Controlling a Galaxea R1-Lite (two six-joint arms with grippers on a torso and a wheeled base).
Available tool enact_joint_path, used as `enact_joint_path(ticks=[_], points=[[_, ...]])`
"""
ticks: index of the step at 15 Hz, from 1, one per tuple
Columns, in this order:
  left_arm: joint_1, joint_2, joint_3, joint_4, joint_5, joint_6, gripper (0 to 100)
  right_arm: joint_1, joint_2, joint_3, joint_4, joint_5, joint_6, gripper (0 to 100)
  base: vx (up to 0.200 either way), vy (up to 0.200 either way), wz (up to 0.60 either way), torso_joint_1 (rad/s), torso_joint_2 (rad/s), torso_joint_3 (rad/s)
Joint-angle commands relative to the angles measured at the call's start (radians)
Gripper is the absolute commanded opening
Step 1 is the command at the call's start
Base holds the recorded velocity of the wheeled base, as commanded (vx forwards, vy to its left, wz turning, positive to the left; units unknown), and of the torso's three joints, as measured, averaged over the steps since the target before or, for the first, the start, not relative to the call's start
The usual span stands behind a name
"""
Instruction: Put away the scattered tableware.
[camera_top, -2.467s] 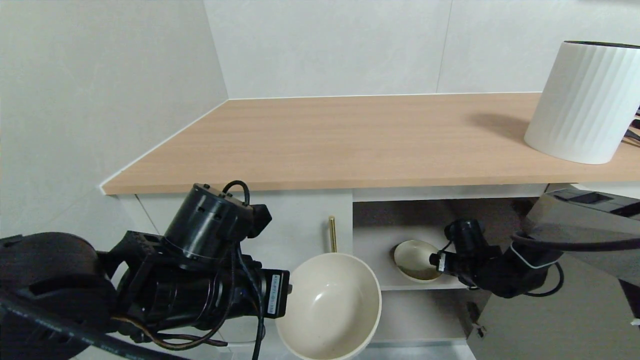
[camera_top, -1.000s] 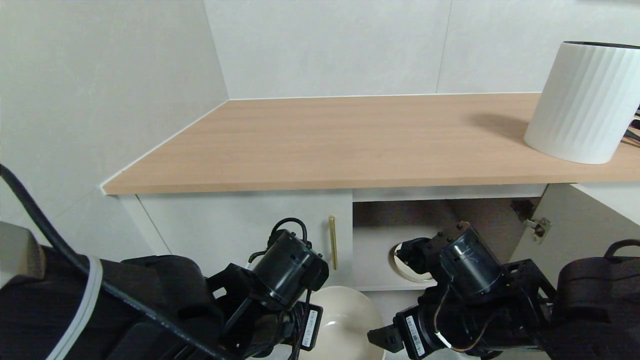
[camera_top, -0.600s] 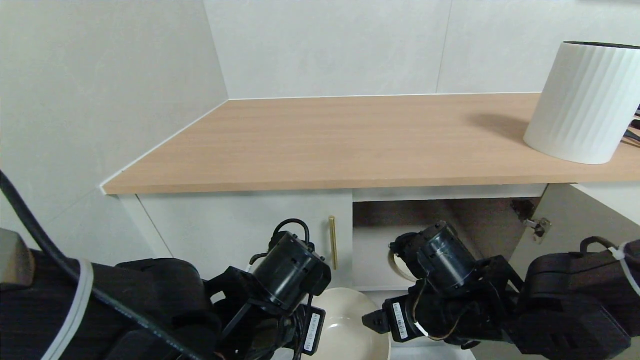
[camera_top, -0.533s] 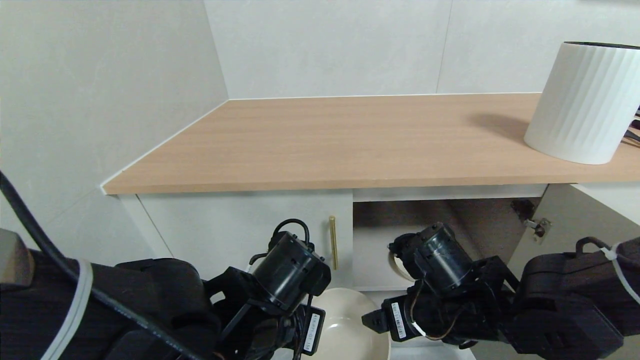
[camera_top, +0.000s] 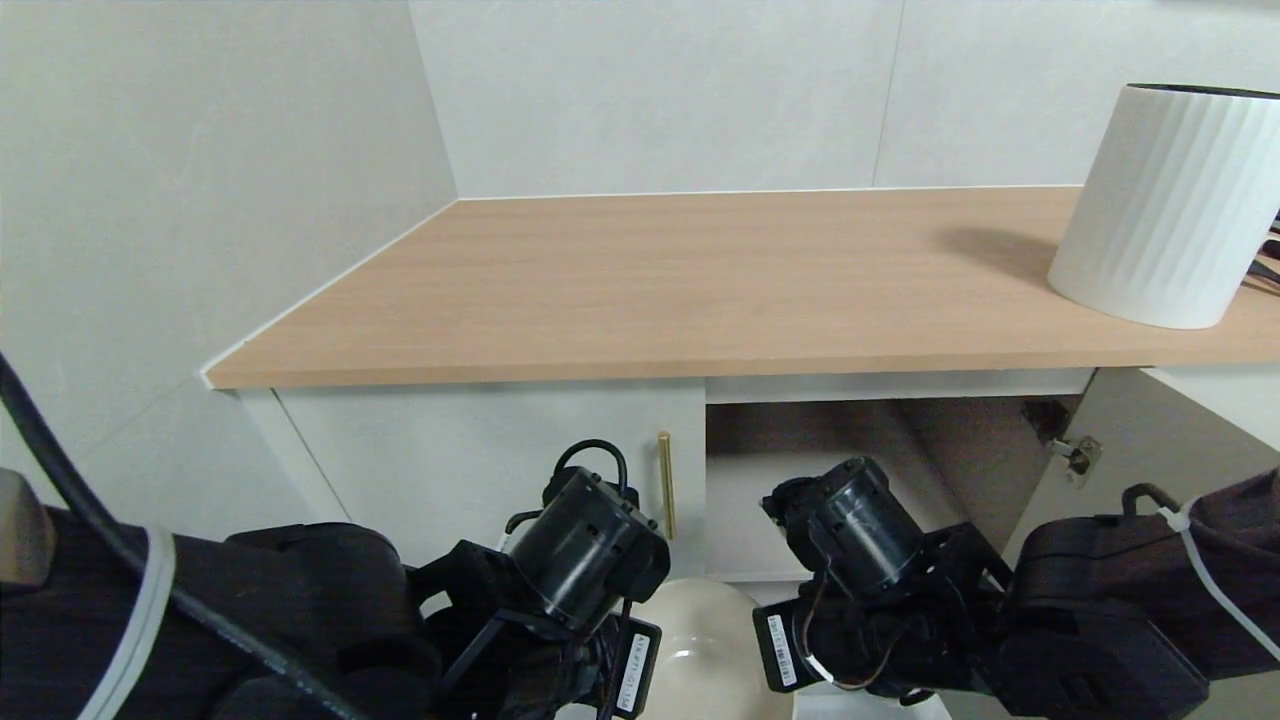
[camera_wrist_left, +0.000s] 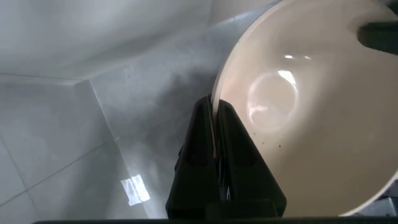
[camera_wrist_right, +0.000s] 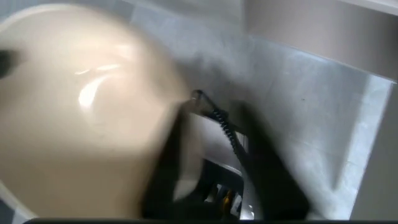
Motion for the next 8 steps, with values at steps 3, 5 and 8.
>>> enact_joint_path(ticks=[3, 5, 8], points=[[0.001, -0.001, 0.001, 0.006, 0.004, -0.001, 0, -0.002, 0.003, 0.004, 0.006, -0.007, 0.000, 0, 0.000, 0.000, 0.00, 0.000, 0.00, 0.000], [0.001, -0.001, 0.000, 0.006, 0.004, -0.001, 0, 0.000, 0.003, 0.004, 0.006, -0.009, 0.000, 0, 0.000, 0.000, 0.00, 0.000, 0.00, 0.000], [0.001, -0.003, -0.002, 0.006, 0.004, -0.002, 0, 0.000, 0.005, 0.004, 0.007, -0.009, 0.000, 0, 0.000, 0.000, 0.00, 0.000, 0.00, 0.000]])
